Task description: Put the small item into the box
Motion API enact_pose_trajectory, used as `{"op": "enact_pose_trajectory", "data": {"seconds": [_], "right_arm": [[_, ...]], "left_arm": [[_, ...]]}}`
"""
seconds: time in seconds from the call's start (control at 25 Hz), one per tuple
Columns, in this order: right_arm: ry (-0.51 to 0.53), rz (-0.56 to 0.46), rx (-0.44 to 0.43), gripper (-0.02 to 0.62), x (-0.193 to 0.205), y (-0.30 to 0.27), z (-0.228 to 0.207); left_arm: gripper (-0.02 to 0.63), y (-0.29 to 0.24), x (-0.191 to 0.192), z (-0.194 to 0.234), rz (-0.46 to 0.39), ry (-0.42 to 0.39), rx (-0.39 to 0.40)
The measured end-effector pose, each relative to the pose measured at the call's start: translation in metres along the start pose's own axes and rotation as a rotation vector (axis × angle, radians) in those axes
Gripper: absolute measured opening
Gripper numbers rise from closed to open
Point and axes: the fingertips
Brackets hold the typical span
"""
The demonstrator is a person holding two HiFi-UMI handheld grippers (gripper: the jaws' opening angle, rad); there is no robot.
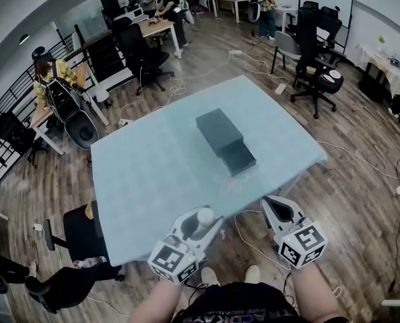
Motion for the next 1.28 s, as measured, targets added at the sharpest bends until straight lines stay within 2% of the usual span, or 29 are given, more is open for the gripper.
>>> {"op": "enact_pose_trajectory", "data": {"seconds": [0.48,1.28], "right_arm": [[-0.017,0.011,-0.01,0.018,0.002,0.021,-0.024],[-0.018,-0.003,-0.132,0.018,-0.008,0.033,-0.064]], "left_arm": [[0.198,-0.017,0.004,-0.022,-0.004,0.017,-0.023],[0.198,-0.043,-0.001,-0.05,-0.017,0.005,-0.161]]}}
Point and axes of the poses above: the fingertips, and each gripper's own axes: y backward along the fingers, z to its left, x out of its underside, and after that the axes turned 2 degrees about -x, right-handed
